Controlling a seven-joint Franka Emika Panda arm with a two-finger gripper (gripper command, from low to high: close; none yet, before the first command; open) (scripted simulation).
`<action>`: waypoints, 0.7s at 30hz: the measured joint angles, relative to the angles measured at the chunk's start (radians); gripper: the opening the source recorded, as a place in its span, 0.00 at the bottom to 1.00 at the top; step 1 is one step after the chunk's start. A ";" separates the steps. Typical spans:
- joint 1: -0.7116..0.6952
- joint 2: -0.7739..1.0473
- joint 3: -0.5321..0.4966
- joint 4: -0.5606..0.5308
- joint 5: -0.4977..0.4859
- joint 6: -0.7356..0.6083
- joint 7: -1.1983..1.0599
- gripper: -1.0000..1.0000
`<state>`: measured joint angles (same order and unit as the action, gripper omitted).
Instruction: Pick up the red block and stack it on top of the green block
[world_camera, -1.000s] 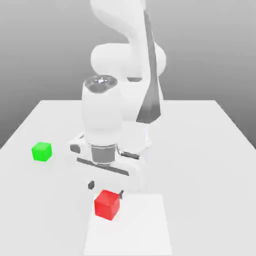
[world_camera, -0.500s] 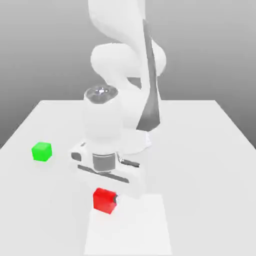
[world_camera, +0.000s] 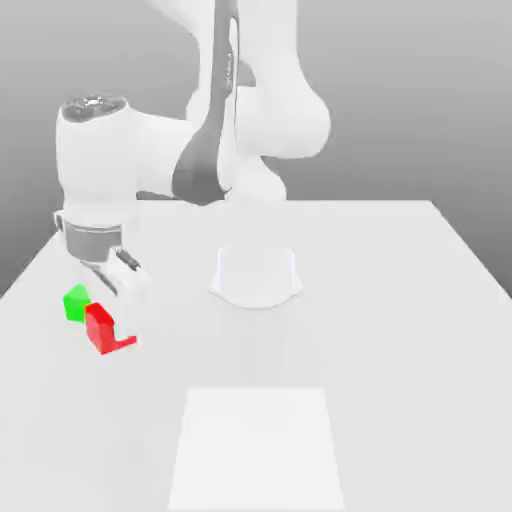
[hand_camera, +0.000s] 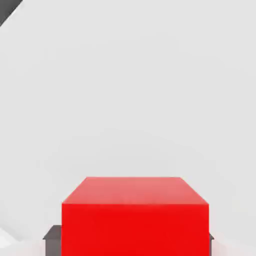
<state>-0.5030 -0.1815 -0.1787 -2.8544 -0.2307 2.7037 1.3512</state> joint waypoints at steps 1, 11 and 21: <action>-0.024 -0.011 -0.013 -0.004 -0.009 -0.005 0.015 0.00; -0.256 -0.095 -0.147 -0.047 -0.057 -0.042 0.142 0.00; -0.411 -0.101 -0.274 -0.086 -0.022 -0.032 0.198 0.00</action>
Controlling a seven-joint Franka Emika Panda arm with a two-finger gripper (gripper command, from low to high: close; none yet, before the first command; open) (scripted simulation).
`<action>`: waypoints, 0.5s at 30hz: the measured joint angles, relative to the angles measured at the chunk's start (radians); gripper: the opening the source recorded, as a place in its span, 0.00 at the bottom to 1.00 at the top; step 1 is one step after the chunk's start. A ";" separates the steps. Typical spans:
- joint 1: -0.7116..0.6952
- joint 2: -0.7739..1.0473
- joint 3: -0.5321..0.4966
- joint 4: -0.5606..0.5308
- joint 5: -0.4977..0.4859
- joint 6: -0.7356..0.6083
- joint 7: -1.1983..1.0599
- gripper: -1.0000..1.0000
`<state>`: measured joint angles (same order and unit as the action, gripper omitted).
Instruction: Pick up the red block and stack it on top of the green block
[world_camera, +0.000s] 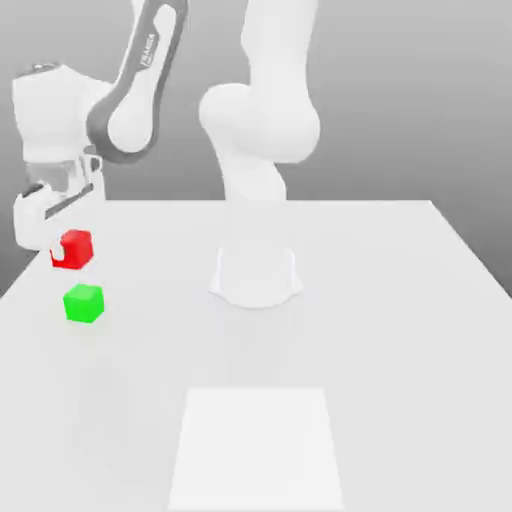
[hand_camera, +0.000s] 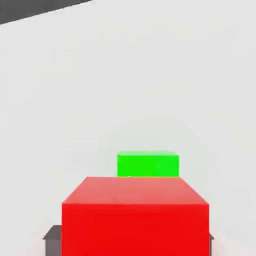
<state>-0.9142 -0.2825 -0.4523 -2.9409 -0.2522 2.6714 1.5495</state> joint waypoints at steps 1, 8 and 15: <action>0.009 0.011 -0.007 0.001 0.014 0.009 -0.009 0.00; 0.078 0.123 -0.045 0.008 0.129 0.112 -0.086 0.00; 0.131 0.275 -0.058 0.004 0.282 0.259 -0.190 0.00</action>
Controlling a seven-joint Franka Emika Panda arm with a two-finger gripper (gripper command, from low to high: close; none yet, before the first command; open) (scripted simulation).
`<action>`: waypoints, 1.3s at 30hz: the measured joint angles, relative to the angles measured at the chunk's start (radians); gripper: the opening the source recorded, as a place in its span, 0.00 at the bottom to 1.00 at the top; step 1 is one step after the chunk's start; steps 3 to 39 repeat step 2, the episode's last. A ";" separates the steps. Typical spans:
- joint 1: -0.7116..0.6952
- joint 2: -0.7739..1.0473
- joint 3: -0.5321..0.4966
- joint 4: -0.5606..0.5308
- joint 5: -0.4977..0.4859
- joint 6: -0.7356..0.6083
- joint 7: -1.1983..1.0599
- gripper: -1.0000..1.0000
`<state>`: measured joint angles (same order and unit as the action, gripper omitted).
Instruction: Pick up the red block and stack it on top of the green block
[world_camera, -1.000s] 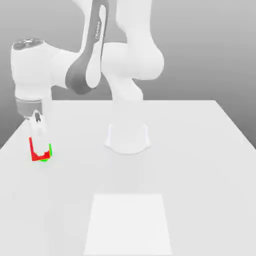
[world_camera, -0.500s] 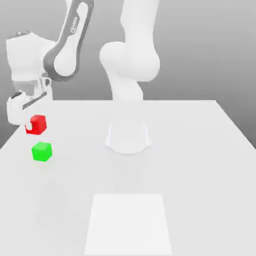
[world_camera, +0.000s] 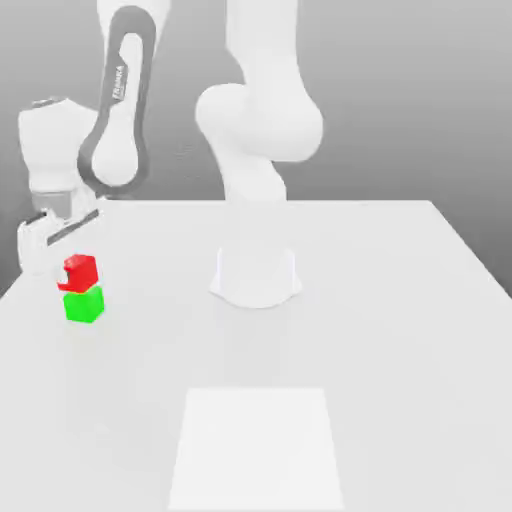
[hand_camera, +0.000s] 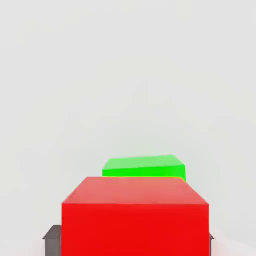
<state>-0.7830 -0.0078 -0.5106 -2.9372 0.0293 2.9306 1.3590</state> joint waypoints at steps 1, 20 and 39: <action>0.001 0.017 0.007 -0.001 0.019 0.016 -0.013 1.00; 0.001 0.017 0.007 -0.001 0.019 0.016 -0.013 1.00; 0.001 0.017 0.007 -0.001 0.019 0.016 -0.013 1.00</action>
